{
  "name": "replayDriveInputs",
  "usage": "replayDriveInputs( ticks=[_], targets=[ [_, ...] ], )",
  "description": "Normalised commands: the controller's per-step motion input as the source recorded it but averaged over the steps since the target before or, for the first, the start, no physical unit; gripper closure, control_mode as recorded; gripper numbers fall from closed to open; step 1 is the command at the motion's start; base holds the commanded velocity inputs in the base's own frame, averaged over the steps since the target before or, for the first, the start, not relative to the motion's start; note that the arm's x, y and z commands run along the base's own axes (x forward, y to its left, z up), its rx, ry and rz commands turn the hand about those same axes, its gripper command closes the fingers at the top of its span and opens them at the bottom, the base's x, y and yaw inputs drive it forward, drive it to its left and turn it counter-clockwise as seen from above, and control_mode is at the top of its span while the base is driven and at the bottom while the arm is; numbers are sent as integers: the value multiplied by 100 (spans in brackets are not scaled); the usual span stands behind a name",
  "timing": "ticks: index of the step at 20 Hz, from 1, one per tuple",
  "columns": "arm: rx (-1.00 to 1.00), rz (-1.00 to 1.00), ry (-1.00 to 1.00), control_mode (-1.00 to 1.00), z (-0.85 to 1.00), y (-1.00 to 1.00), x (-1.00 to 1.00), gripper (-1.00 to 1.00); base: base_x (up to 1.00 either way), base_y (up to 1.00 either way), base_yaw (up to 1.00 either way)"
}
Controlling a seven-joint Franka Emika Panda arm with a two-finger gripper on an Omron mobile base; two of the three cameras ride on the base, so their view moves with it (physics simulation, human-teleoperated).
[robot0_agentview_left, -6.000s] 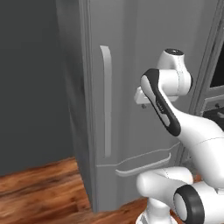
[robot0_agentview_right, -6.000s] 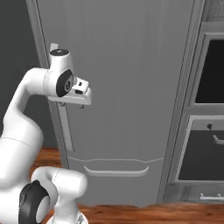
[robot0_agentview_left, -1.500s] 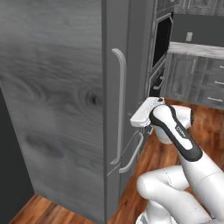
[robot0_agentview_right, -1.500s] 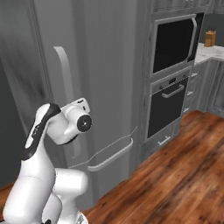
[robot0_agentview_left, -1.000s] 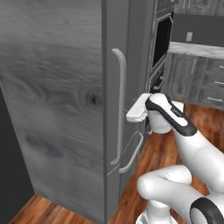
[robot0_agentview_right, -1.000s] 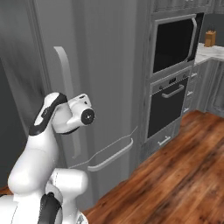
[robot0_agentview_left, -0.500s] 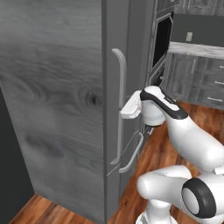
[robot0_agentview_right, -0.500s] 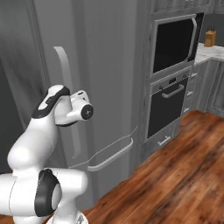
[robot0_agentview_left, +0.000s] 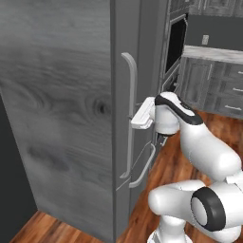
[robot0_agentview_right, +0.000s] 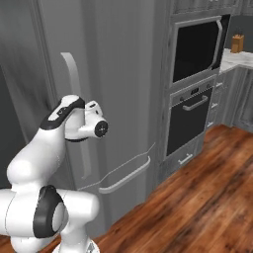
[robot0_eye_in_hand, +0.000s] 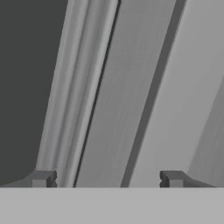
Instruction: Gather the corn and cucumber from the fridge and place them on a tray on the dining counter. Then gather the steak and fish from the fridge and place them on the other tray.
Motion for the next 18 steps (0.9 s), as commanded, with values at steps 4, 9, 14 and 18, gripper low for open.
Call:
replayDriveInputs(
  ticks=[4, 9, 14, 18],
  targets=[
    [0, 0, -4, -100, 0, -12, 4, -100, 0, 0, 0],
    [1, 0, 0, -100, 0, -9, 3, -100, 0, 0, 0],
    [6, 0, 3, -100, 0, -11, 28, -100, 0, 0, 0],
    [6, 1, 7, -100, 0, 1, 40, -100, 0, 0, 0]
  ],
)
